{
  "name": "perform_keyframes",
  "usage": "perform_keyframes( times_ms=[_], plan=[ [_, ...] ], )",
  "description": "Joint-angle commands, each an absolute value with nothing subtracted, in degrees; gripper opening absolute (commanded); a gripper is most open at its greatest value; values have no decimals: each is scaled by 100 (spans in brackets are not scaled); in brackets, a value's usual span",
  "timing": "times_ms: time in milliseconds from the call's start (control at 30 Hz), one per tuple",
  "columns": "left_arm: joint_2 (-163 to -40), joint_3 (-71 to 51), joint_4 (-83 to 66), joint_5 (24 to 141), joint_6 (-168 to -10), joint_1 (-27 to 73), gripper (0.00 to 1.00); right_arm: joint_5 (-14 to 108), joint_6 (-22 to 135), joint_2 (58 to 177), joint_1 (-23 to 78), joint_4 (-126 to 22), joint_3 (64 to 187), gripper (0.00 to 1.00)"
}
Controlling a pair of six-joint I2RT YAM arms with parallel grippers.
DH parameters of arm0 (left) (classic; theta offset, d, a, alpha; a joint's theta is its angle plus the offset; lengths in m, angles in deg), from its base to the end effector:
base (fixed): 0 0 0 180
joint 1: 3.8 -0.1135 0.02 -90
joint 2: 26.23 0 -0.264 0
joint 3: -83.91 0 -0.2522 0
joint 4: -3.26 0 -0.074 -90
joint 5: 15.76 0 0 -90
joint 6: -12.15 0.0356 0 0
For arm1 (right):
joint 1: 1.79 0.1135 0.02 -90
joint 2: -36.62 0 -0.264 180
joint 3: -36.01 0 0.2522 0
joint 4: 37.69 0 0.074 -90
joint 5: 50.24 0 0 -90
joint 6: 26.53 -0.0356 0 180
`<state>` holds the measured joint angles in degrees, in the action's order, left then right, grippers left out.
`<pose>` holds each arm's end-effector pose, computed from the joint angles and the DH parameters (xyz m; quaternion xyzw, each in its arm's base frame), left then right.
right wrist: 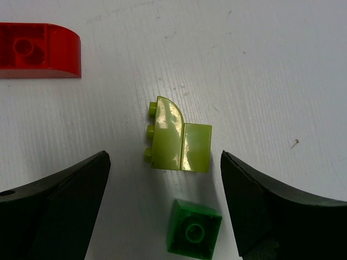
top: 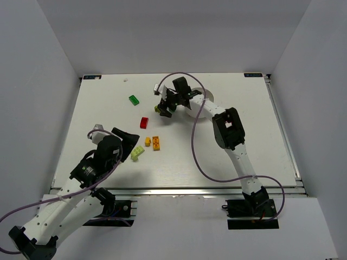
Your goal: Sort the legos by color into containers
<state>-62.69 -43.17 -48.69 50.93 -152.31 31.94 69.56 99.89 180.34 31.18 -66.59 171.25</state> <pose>0.1189 -0.0682 0.2799 -0.3759 0.7907 -0.2651 0.4039 0.4649 0.3226 0.1688 -0.5868 0.6474 0.2175 0.4351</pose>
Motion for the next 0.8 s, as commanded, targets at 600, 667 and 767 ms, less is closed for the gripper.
perform_keyframes(
  times_ms=[600, 667, 767],
  plan=[
    [-6121, -4963, -3397, 5358, -15203, 3179, 83, 7456, 9880, 17619, 3099, -5207, 16386, 40],
    [-6094, -5007, -3300, 5376, -15195, 3179, 83, 7483, 9836, 17593, 3090, -5216, 16377, 32],
    [-6077, -5095, -3072, 5402, -15151, 3179, 85, 7614, 9635, 17322, 3038, -5207, 16211, 20]
  ],
)
